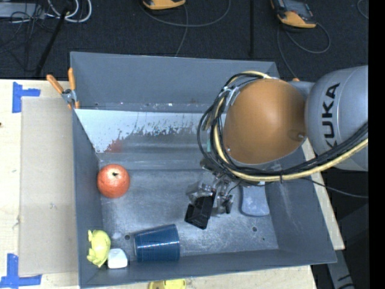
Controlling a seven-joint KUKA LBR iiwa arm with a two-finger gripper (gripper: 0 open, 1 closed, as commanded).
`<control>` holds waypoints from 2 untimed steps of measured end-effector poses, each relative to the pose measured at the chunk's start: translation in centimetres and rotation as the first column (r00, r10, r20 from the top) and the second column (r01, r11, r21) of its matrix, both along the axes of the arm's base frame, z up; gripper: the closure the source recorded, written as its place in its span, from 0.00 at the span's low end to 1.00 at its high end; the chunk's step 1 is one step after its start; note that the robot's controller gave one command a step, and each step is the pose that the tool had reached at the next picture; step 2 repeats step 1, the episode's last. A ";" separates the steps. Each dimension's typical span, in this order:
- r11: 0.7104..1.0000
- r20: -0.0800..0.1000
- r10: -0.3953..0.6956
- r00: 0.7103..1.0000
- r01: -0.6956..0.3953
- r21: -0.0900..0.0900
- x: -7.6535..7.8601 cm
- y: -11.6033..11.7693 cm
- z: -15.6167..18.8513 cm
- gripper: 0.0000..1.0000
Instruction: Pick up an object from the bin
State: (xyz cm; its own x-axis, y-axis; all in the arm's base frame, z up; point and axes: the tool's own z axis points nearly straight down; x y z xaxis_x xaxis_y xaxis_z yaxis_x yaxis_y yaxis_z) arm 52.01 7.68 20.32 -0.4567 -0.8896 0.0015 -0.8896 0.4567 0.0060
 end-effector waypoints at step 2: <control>1.000 0.003 0.002 1.000 -0.002 0.000 -0.2 -0.1 2.3 1.00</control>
Offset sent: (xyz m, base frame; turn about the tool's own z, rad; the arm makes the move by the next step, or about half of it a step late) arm 0.0515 -0.0047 0.1355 -0.1330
